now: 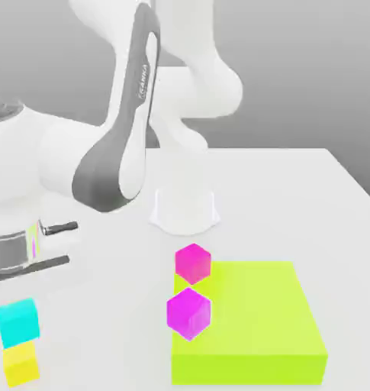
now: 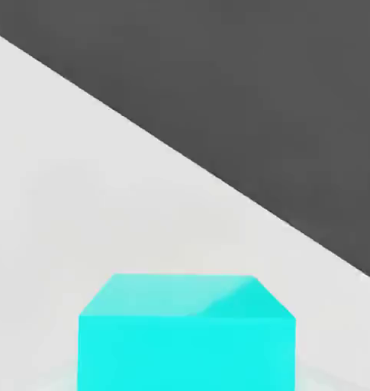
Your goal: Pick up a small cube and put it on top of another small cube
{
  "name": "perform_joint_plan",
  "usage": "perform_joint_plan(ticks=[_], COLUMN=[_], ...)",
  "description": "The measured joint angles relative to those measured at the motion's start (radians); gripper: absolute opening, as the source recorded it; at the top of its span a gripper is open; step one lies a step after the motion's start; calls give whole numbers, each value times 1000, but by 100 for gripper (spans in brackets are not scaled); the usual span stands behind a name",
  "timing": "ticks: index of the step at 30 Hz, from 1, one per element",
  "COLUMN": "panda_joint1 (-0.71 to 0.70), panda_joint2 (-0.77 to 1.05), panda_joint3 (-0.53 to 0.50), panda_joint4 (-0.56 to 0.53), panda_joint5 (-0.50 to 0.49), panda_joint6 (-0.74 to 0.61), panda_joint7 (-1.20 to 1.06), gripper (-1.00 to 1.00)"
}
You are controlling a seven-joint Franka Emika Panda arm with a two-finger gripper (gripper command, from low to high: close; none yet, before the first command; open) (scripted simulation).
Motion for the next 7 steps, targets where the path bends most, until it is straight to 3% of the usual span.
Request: perform_joint_plan(ticks=[3, 4, 7], panda_joint1=[-48, -60, -60], panda_joint2=[95, 120, 120], panda_joint3=[50, 65, 65], panda_joint4=[10, 12, 12], panda_joint5=[86, 106, 106], panda_joint6=[72, 92, 92], panda_joint7=[-47, -59, -59], gripper=[-100, 100, 100])
